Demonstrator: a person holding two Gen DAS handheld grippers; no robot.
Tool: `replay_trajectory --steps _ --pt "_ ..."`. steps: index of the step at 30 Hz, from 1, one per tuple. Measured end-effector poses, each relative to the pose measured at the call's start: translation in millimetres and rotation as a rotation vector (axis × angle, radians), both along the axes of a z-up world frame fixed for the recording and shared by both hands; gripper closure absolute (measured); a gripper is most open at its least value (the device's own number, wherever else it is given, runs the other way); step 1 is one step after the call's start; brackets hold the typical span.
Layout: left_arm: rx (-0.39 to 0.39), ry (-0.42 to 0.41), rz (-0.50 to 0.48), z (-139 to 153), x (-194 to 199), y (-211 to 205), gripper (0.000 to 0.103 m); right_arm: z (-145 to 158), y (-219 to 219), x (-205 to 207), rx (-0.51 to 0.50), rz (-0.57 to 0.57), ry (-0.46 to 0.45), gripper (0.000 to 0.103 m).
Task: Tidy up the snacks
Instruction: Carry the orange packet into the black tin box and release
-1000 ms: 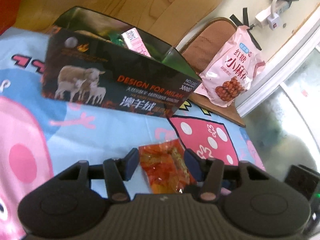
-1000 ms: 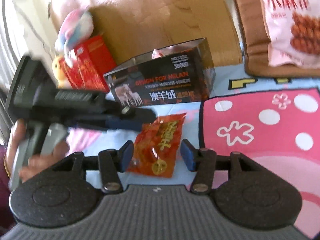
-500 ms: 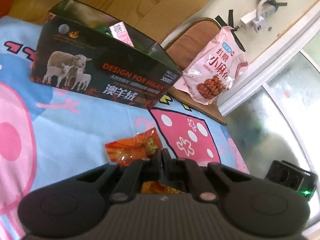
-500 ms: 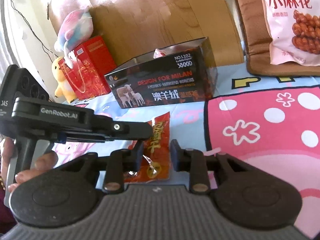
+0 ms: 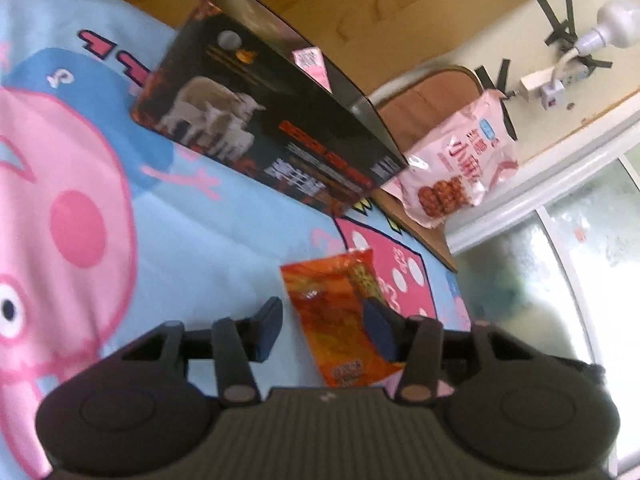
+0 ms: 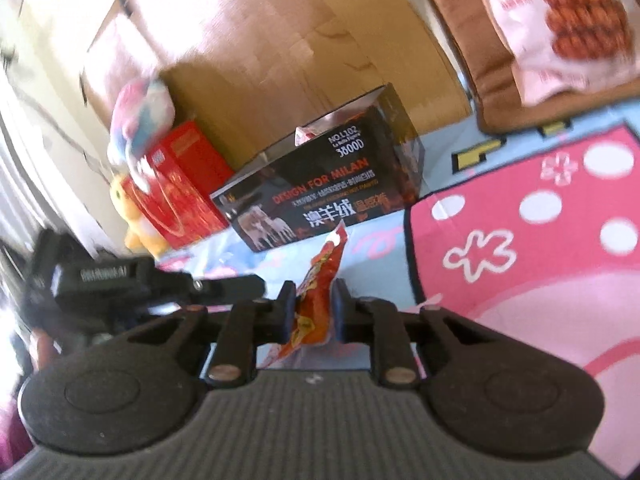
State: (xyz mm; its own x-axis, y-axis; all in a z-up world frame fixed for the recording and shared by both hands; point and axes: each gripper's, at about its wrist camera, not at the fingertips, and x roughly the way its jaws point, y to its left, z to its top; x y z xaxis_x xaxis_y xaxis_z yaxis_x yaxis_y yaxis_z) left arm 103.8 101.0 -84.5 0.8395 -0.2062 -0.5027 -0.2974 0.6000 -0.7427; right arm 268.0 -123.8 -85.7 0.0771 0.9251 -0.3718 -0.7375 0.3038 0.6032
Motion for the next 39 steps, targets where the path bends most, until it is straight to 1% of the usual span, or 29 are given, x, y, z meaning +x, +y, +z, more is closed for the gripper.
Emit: replay_trajectory --steps 1,4,5,6,8,10,11,12,14,16,18,20,22,24,26,27,29,30,31,32,34,36,39 --pt "-0.013 -0.005 -0.008 -1 0 -1 0.054 -1 -1 1 0.010 -0.003 0.028 0.082" --pt "-0.066 -0.024 -0.029 -2 2 -4 0.054 -9 -6 9 0.066 -0.010 0.164 0.083" --pt "-0.062 -0.028 -0.026 -2 1 -5 0.054 -11 -7 11 0.082 -0.008 0.201 0.084" --pt "-0.055 -0.040 -0.023 0 0 -6 0.057 -13 -8 13 0.103 -0.009 0.244 0.084" --pt "-0.049 -0.059 -0.014 5 -3 -4 0.064 -14 -10 16 0.133 -0.012 0.294 0.085" --pt "-0.065 -0.082 -0.013 11 -5 0 0.065 -13 -13 21 0.176 -0.008 0.343 0.086" --pt "-0.066 -0.091 -0.009 16 -5 1 0.065 -10 -13 22 0.195 -0.006 0.364 0.086" --pt "-0.054 -0.102 -0.007 22 -4 3 0.065 -4 -11 22 0.211 -0.004 0.366 0.088" --pt "-0.028 -0.135 0.002 37 -1 9 0.065 14 -3 21 0.233 0.010 0.326 0.089" --pt "0.006 -0.163 0.026 56 4 21 0.065 36 11 22 0.238 0.013 0.249 0.089" --pt "0.053 -0.192 0.054 75 10 36 0.063 54 32 28 0.254 0.020 0.222 0.089" --pt "0.105 -0.198 0.082 86 20 53 0.063 73 58 36 0.266 0.024 0.176 0.089" --pt "0.144 -0.172 0.118 90 34 73 0.063 82 86 42 0.248 0.012 0.125 0.088" --pt "0.173 -0.125 0.158 85 46 89 0.063 82 115 50 0.210 -0.001 0.087 0.088" --pt "0.226 -0.085 0.192 79 55 98 0.063 74 138 55 0.156 -0.007 0.066 0.088" --pt "0.245 -0.062 0.206 76 60 101 0.063 70 147 54 0.116 -0.022 0.025 0.090" --pt "0.261 -0.044 0.215 71 65 103 0.065 63 165 44 0.003 -0.046 -0.116 0.087" --pt "0.274 -0.040 0.217 71 66 102 0.065 60 171 39 -0.038 -0.042 -0.163 0.086" --pt "0.283 -0.038 0.215 71 66 101 0.065 59 174 33 -0.060 -0.044 -0.205 0.085" --pt "0.291 -0.036 0.214 72 66 98 0.065 59 173 28 -0.069 -0.053 -0.238 0.079" --pt "0.326 -0.026 0.214 74 63 92 0.065 64 167 16 -0.081 -0.097 -0.330 0.077" --pt "0.371 -0.010 0.216 75 56 86 0.065 68 154 9 -0.061 -0.122 -0.358 0.077" --pt "0.452 0.006 0.220 82 39 68 0.064 73 124 -2 -0.021 -0.153 -0.354 0.077"
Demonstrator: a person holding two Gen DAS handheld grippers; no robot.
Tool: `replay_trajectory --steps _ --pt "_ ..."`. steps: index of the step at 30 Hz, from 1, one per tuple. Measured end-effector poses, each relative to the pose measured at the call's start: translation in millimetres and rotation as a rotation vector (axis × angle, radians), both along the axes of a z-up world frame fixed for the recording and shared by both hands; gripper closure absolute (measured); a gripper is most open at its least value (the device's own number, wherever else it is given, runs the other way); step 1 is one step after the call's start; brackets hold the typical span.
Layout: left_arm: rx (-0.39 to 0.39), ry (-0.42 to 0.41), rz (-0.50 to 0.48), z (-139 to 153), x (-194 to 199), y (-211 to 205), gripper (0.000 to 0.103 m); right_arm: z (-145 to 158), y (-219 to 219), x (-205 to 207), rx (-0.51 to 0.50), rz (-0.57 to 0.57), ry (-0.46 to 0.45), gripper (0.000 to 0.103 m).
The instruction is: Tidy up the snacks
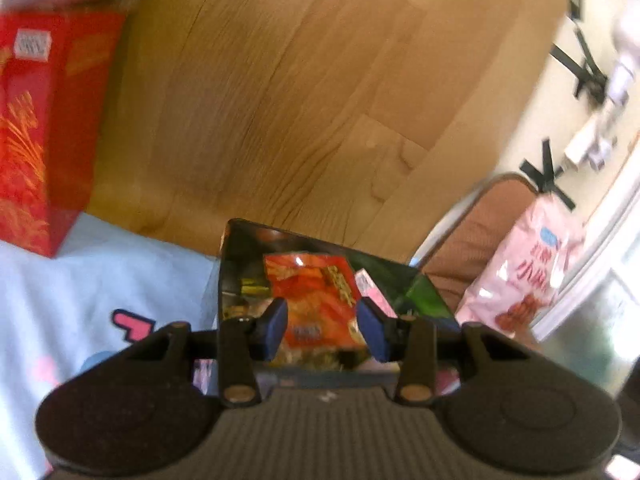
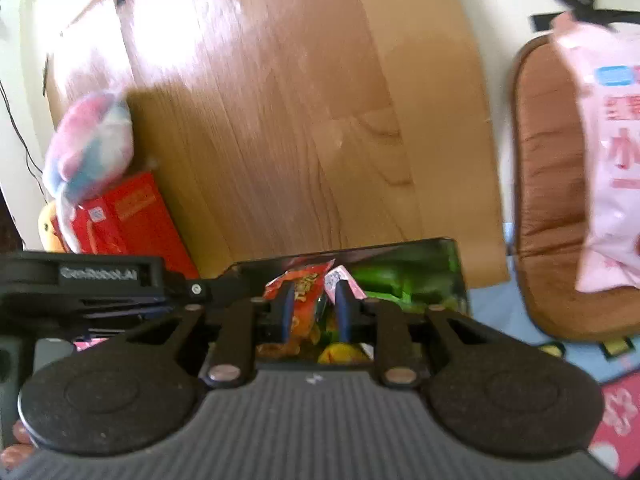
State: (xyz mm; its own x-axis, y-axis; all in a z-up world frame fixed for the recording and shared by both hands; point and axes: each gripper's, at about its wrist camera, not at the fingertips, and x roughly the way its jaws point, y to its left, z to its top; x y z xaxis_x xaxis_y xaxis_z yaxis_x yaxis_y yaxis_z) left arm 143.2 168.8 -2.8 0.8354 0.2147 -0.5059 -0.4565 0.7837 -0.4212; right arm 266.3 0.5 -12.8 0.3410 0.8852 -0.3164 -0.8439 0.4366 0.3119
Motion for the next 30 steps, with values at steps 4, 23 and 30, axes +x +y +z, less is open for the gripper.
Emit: replay_trajectory --steps 4,23,30 --pt "0.098 0.028 0.001 7 -21 -42 0.063 -13 -44 -19 0.030 -0.033 0.036 0.076" --pt "0.241 0.271 0.072 -26 -89 -155 0.056 -65 -153 -88 -0.047 -0.066 0.217 0.058" --pt "0.267 0.282 0.096 -22 -100 -164 0.052 -54 -166 -100 0.008 -0.058 0.217 0.056"
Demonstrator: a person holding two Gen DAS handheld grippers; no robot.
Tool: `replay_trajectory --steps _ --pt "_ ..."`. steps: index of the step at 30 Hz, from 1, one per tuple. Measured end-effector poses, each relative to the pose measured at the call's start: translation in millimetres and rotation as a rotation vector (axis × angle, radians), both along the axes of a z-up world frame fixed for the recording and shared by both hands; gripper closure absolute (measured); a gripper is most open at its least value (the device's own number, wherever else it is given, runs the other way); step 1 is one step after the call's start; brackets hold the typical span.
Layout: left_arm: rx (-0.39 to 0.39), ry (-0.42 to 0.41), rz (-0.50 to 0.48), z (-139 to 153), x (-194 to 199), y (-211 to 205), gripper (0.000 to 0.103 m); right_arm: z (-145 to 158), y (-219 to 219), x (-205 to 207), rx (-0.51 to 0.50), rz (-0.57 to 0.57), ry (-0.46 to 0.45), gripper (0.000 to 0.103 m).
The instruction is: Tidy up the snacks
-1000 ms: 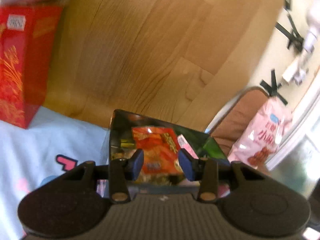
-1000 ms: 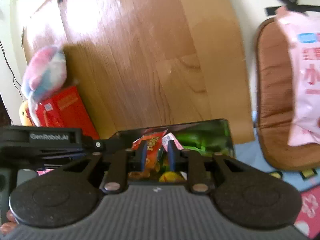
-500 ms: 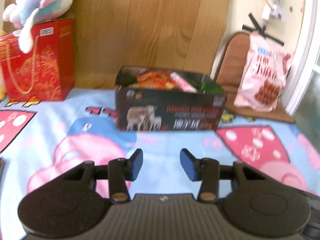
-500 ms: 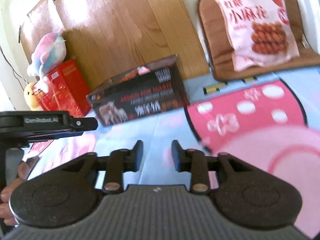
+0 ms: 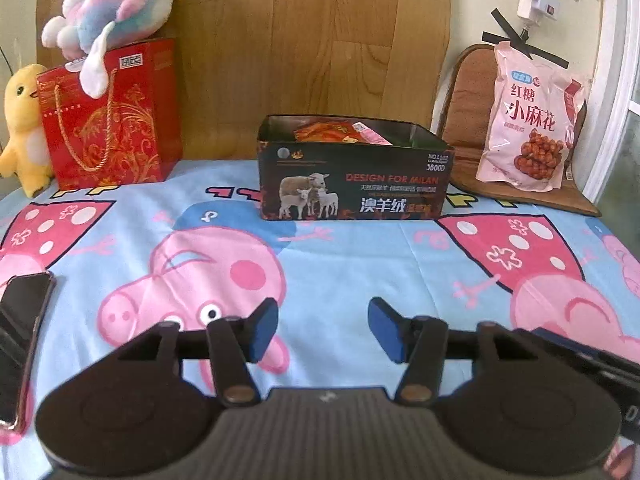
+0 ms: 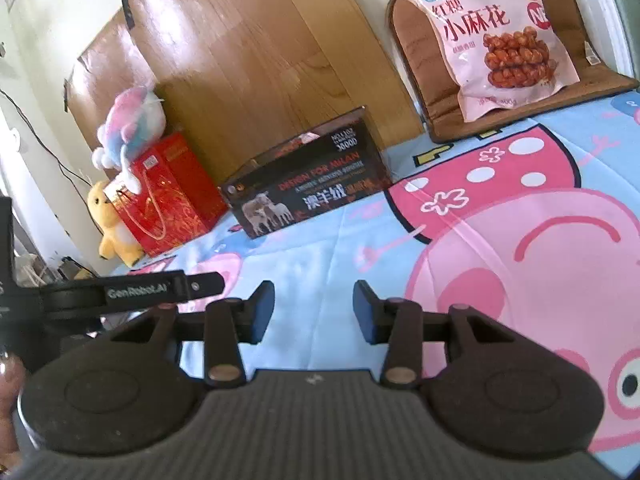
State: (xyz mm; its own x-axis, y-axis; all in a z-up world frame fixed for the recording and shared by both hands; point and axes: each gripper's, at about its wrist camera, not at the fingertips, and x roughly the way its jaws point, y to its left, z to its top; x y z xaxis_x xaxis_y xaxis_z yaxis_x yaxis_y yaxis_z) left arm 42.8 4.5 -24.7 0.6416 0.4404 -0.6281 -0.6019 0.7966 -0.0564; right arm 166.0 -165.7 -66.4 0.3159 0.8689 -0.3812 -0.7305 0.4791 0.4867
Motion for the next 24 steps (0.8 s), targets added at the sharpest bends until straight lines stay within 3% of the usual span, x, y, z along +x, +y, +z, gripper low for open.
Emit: replay_trajectory --steps 7,10,12,13,15,18,24 --pt "0.039 0.005 0.014 2 -8 -8 0.047 5 -8 -9 0.019 -0.007 -0.006 0.052" --pt "0.064 0.005 0.020 3 -11 -13 0.035 8 -11 -13 0.029 -0.016 -0.016 0.051" --pt "0.090 0.005 0.025 4 -13 -17 0.019 10 -14 -15 0.035 -0.027 -0.021 0.044" --pt "0.105 0.006 0.028 5 -13 -19 0.015 11 -15 -16 0.037 -0.036 -0.024 0.041" --pt "0.139 0.007 0.030 6 -14 -24 0.003 12 -18 -17 0.040 -0.058 -0.025 0.028" --pt "0.173 0.012 0.028 8 -14 -29 0.000 12 -22 -16 0.042 -0.093 -0.021 0.016" --pt "0.157 0.032 0.048 8 -13 -30 0.000 10 -27 -14 0.058 -0.144 -0.003 0.007"
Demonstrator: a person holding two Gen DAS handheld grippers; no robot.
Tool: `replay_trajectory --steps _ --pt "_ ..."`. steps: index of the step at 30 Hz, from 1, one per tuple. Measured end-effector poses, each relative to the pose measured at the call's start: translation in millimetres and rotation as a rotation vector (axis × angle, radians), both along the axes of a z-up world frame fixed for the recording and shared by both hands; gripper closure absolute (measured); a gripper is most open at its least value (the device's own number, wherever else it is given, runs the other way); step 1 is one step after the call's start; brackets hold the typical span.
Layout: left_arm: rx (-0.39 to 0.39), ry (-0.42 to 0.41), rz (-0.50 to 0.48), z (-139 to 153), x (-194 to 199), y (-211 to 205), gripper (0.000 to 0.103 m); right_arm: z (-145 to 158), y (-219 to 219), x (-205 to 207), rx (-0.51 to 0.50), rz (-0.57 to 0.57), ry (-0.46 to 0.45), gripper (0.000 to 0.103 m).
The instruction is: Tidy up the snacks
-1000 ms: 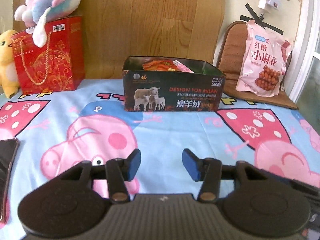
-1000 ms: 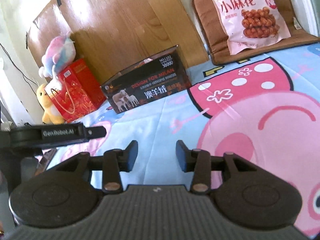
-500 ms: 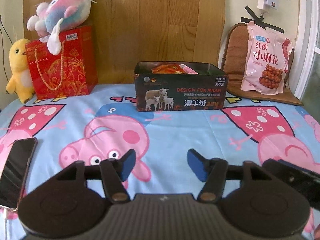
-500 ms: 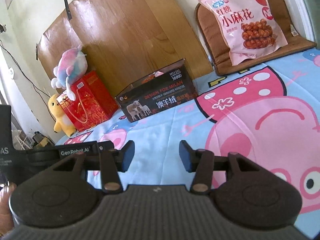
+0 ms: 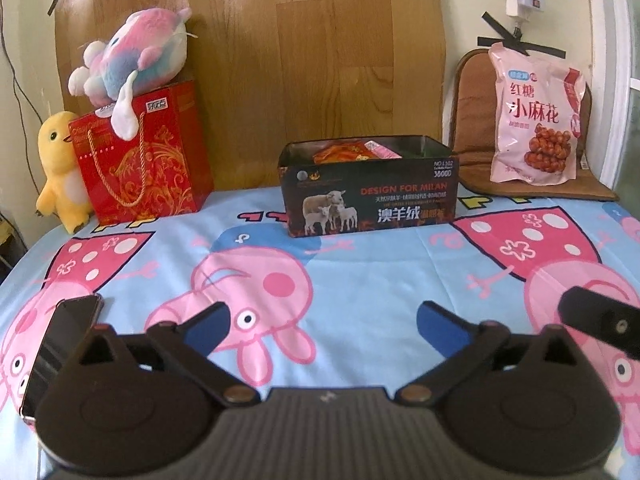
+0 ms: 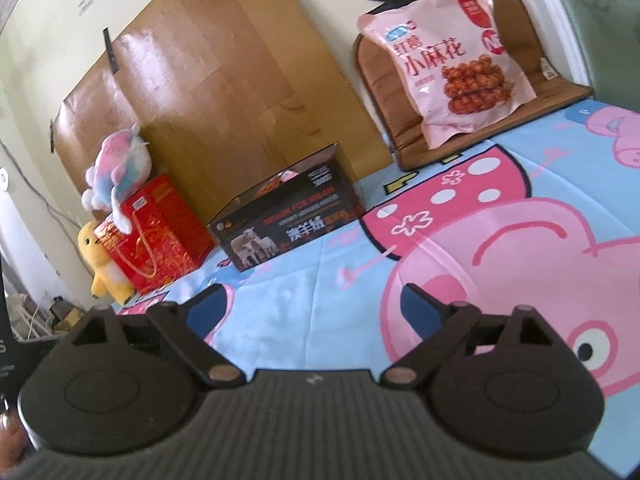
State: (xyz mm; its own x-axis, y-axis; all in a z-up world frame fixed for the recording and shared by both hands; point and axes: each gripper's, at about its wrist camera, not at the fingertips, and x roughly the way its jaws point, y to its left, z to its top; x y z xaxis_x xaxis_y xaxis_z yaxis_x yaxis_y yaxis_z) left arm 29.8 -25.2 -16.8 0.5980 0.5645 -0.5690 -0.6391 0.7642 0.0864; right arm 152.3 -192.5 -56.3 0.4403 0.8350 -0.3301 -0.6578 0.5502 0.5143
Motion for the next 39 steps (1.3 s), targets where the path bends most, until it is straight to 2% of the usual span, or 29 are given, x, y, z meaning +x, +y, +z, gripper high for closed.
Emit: replay_trajectory --steps 13,28,39 --pt "-0.015 0.086 0.001 -8 11 -4 0.000 -10 0 5 -0.011 -0.002 0.035 0.004" --pt "-0.041 0.130 -0.045 -17 28 -10 0.000 -23 -1 18 -0.030 -0.012 0.075 0.004" --pt "-0.043 0.118 -0.059 -21 32 -5 0.000 -19 3 14 -0.063 -0.080 -0.035 0.004"
